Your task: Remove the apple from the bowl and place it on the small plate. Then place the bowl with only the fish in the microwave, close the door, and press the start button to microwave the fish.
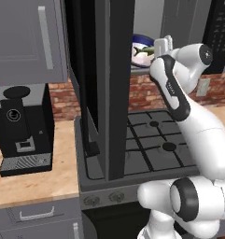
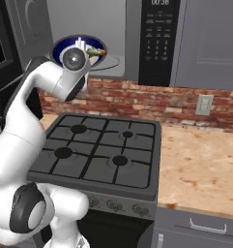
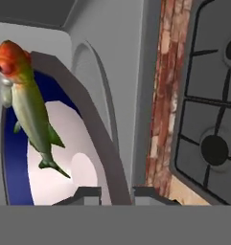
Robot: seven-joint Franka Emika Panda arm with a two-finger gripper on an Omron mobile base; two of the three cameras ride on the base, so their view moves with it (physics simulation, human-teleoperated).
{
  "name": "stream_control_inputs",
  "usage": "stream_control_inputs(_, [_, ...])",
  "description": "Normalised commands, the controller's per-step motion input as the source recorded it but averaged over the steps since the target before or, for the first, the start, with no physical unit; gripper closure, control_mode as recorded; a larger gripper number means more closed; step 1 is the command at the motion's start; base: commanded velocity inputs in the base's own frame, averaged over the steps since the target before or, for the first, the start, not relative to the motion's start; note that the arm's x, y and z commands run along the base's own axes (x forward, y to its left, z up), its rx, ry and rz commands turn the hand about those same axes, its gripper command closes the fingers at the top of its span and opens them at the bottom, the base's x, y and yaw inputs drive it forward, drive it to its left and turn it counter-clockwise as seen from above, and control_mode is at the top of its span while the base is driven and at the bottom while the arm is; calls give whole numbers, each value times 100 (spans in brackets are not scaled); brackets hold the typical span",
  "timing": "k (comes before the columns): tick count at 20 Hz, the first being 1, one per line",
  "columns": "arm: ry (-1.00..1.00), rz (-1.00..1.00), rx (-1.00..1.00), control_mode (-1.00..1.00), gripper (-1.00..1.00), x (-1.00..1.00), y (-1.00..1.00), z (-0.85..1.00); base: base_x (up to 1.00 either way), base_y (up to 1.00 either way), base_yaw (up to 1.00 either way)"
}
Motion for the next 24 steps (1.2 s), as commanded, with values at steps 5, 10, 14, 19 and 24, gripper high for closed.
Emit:
stream_control_inputs(5, [2,0,1,-100,100,85,7,0,0,0,0])
stream_control_inputs(10, [1,0,0,-100,100,58,0,0,0,0,0])
stream_control_inputs(14, [0,2,0,-100,100,37,0,-1,0,0,0])
stream_control_inputs(19, [1,0,0,-100,100,37,0,-4,0,0,0])
stream_control_inputs(24, [0,1,0,-100,100,6,0,-10,0,0,0])
